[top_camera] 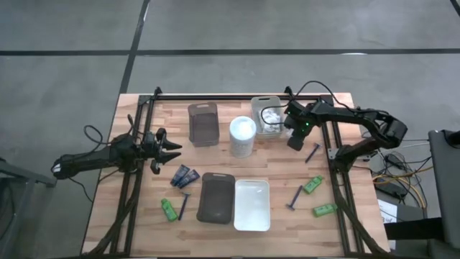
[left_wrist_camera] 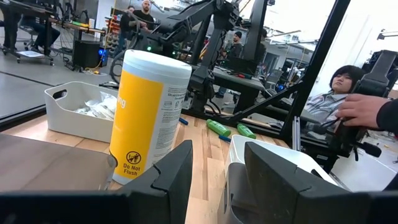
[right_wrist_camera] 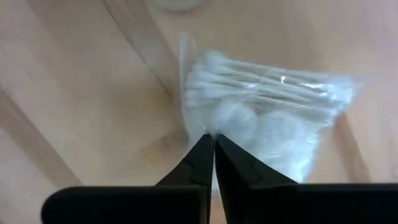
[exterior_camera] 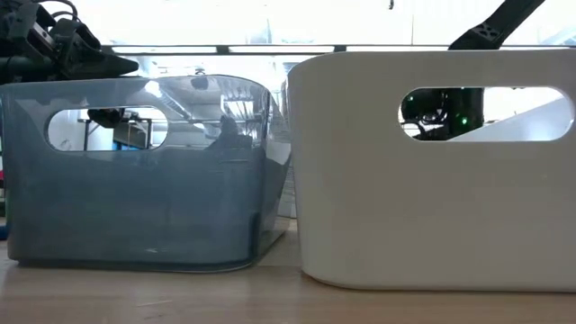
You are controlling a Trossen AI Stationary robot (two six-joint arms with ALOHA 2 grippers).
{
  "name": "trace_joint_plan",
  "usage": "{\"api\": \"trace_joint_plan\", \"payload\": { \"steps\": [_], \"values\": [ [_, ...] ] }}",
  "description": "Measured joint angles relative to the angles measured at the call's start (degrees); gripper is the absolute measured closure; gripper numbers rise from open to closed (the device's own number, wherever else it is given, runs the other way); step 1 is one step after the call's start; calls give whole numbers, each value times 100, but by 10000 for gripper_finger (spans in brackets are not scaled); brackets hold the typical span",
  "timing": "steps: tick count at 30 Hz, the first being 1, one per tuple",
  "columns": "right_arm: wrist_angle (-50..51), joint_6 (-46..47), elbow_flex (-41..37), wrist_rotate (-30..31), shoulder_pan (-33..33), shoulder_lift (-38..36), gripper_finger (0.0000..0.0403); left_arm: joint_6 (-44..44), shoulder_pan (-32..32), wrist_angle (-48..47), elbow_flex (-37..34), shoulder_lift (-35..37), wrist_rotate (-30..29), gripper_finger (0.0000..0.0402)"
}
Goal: Pick & Place Travel size toiletries
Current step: Put the white cotton pack into the gray bin
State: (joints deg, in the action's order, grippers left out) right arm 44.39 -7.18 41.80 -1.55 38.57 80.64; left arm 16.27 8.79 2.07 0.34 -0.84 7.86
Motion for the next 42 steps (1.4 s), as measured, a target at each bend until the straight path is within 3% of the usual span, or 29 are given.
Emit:
{"api": "trace_joint_plan", "payload": {
  "steps": [11,19,25,36,42],
  "values": [
    [436,639,403,172,317,-843,394,0,0,0,0,-1,1,250],
    [514,1005,1246,588,524,-890,394,1,-1,0,0,-1,2,250],
    [431,1137,2090,626,538,-518,394,0,0,0,0,-2,1,250],
    [122,1568,3355,589,425,914,394,0,0,0,0,-2,2,250],
    [95,1771,3813,282,244,1566,394,1,-1,0,0,-2,0,250]
  ]
}}
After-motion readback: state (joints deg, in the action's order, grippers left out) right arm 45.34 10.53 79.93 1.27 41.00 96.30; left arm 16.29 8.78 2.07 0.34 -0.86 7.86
